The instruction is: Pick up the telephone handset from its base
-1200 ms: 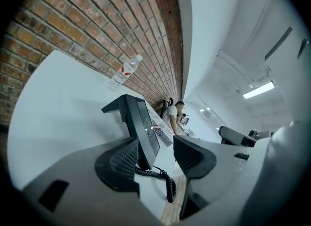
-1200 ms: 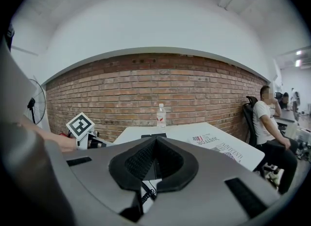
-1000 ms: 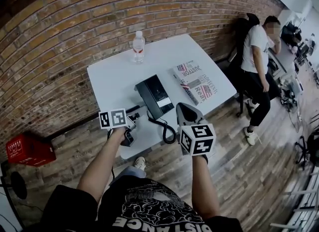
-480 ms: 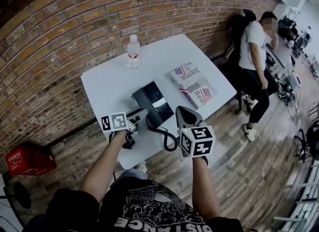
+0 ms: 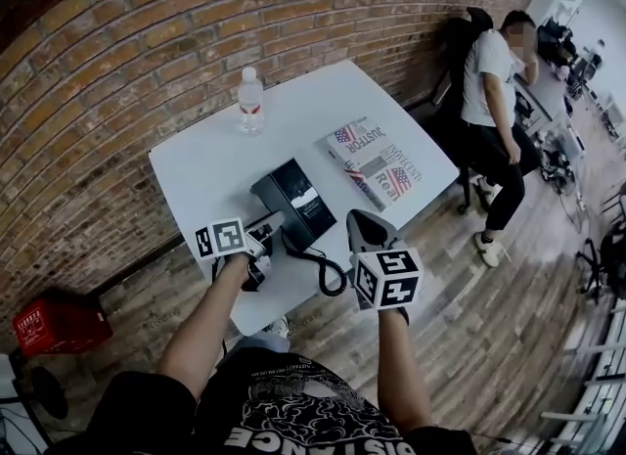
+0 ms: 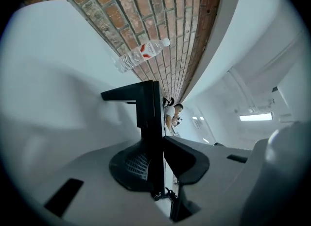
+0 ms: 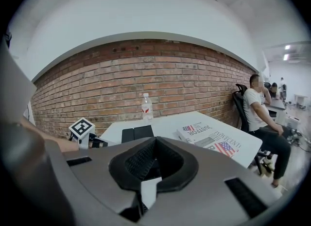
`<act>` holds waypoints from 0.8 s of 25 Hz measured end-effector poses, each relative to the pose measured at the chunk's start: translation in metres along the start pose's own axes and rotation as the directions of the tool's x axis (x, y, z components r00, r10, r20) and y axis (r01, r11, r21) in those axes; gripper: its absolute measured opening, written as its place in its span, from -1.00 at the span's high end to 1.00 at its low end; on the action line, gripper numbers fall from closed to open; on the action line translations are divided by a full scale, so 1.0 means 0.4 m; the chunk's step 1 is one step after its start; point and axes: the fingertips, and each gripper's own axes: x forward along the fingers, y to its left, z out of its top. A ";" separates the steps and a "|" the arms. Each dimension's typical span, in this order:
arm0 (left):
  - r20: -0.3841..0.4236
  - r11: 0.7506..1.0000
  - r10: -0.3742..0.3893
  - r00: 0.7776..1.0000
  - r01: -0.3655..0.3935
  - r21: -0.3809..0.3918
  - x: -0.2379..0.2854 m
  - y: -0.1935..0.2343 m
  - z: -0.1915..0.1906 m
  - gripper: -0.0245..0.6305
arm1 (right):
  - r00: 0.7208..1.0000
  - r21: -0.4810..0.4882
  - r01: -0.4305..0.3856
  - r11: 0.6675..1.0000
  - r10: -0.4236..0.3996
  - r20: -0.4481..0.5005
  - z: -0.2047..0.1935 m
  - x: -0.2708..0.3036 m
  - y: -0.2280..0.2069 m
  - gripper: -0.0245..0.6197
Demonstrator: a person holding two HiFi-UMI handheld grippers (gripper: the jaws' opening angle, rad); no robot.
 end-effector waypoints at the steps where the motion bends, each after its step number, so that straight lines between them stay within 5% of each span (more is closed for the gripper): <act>1: 0.002 1.000 -0.003 1.000 0.004 -0.014 0.000 0.000 0.001 0.68 | 1.000 0.003 0.001 1.000 -0.001 -0.002 -0.003 -0.001 -0.001 0.92; 10: 0.012 1.000 0.001 1.000 -0.001 -0.011 -0.005 -0.022 0.004 0.70 | 1.000 0.018 0.021 1.000 -0.021 0.006 -0.016 -0.030 -0.014 0.92; 20: 0.017 0.996 -0.027 0.999 0.026 0.091 -0.017 -0.131 -0.008 0.70 | 0.998 0.025 0.052 0.998 -0.053 0.038 -0.011 -0.125 -0.042 0.92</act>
